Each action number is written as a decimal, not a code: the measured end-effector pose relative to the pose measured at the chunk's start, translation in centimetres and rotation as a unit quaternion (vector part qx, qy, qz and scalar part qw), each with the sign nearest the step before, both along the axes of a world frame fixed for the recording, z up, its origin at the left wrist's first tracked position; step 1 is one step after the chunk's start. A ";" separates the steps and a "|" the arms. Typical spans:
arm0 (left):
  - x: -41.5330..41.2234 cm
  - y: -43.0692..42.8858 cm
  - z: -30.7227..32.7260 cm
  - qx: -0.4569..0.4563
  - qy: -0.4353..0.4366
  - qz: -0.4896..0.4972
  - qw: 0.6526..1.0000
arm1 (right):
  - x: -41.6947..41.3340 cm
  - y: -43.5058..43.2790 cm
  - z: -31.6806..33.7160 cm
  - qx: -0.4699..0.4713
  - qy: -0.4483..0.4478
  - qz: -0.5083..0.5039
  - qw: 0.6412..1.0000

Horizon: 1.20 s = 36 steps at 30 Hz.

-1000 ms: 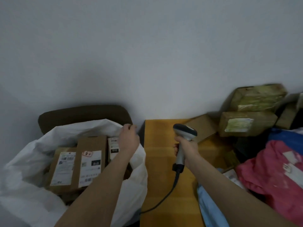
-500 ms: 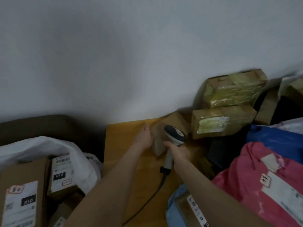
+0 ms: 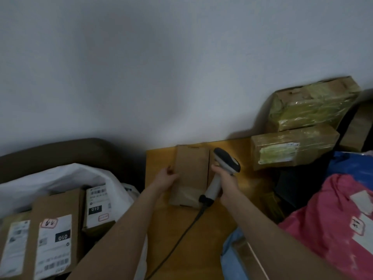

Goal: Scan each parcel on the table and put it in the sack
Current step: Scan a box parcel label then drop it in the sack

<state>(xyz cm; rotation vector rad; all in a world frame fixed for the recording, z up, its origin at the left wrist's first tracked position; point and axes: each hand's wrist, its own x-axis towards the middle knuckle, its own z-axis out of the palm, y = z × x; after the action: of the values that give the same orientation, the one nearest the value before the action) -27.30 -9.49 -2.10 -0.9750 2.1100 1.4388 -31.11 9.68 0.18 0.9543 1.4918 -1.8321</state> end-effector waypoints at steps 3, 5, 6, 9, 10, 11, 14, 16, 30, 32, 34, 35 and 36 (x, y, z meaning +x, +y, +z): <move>0.8 1.5 0.3 0.056 0.031 0.025 0.998 | 0.6 -0.2 0.1 -0.014 0.009 0.023 1.000; 1.7 1.3 1.3 0.049 0.060 0.066 0.995 | 1.3 0.0 0.8 -0.047 0.009 0.015 0.999; 2.1 1.0 2.1 0.044 0.079 0.098 0.991 | 1.7 0.2 1.4 -0.072 0.006 0.004 0.997; 3.2 0.3 5.9 0.124 0.137 0.213 0.959 | 3.0 0.4 3.4 -0.118 0.010 -0.022 0.993; 3.5 0.2 7.3 0.156 0.151 0.235 0.948 | 3.5 0.3 4.2 -0.123 0.015 -0.021 0.992; 3.8 -0.1 8.7 0.177 0.162 0.242 0.940 | 4.1 0.0 5.0 -0.129 0.021 -0.017 0.991; 5.4 -0.8 12.3 0.204 0.165 0.209 0.942 | 6.1 -0.7 7.5 -0.142 0.042 -0.003 0.989; 7.1 -1.8 13.8 0.216 0.155 0.154 0.952 | 7.7 -0.9 8.7 -0.143 0.051 0.009 0.988; 16.1 -4.5 18.1 0.205 0.247 0.059 0.945 | 17.2 -2.0 14.0 -0.066 0.128 0.028 0.989; 17.1 -4.5 18.4 0.192 0.210 0.023 0.958 | 18.0 -2.2 14.5 -0.043 0.155 0.011 0.987; 18.1 -4.7 18.6 0.159 0.141 -0.024 0.977 | 18.6 -2.2 14.9 -0.024 0.179 0.004 0.984; 18.6 -4.8 18.6 0.141 0.109 -0.036 0.983 | 18.8 -2.2 15.0 -0.014 0.192 0.005 0.981; 19.0 -4.8 18.5 0.132 0.089 -0.040 0.986 | 19.1 -2.1 15.1 -0.004 0.205 0.007 0.979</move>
<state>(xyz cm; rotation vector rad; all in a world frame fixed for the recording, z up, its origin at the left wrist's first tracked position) -8.35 -14.32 16.45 -0.6767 1.9842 1.7655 -12.06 7.53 15.32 0.5783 1.7184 -2.1132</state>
